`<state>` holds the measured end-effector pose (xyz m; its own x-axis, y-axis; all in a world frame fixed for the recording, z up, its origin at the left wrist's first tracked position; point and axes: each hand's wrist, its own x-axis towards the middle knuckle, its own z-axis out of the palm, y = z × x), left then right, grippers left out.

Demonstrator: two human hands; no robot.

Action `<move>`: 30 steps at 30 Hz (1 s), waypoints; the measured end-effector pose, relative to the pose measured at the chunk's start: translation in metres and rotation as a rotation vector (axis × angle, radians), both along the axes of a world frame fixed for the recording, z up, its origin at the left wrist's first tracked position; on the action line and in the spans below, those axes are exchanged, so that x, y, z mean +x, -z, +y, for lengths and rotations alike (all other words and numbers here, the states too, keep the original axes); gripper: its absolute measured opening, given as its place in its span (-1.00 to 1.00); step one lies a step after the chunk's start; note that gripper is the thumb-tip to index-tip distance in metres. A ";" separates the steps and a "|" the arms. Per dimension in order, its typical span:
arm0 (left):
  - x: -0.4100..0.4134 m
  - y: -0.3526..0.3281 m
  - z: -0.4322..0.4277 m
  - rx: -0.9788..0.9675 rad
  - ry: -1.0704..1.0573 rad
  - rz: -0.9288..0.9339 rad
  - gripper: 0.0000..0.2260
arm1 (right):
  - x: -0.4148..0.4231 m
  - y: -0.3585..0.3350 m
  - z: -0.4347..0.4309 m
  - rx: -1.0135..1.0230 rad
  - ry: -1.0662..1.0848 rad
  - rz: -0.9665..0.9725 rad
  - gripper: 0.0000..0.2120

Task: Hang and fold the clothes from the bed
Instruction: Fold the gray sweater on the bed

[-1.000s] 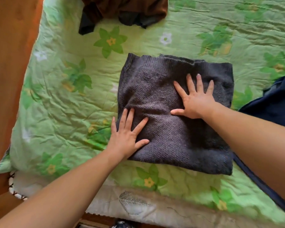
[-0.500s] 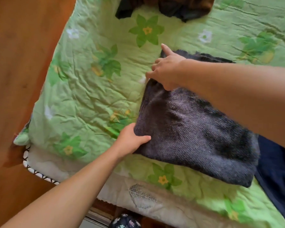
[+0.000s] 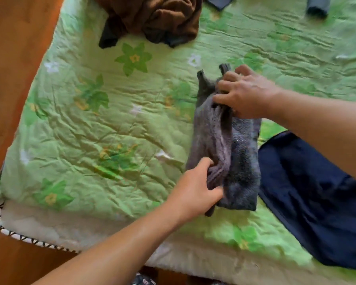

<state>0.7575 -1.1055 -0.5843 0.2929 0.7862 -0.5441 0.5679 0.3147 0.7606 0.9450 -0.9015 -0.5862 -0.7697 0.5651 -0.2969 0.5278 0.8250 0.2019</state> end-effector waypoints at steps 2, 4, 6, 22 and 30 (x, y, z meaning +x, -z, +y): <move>0.050 0.002 -0.001 0.010 0.087 0.016 -0.71 | 0.051 0.007 -0.016 0.076 0.082 -0.031 -0.69; 0.097 0.017 -0.004 -0.028 0.172 0.058 -0.70 | 0.091 0.026 -0.031 0.042 0.222 -0.167 -0.63; 0.133 0.039 -0.012 -0.103 0.251 0.125 -0.60 | 0.115 0.047 -0.044 -0.091 0.392 -0.339 -0.46; 0.052 0.107 -0.069 0.273 -0.017 0.297 0.04 | 0.079 0.123 -0.127 -0.360 0.695 0.157 -0.32; 0.051 0.122 -0.054 0.327 -0.312 0.164 -0.35 | 0.074 0.121 -0.132 -0.258 0.730 0.173 -0.31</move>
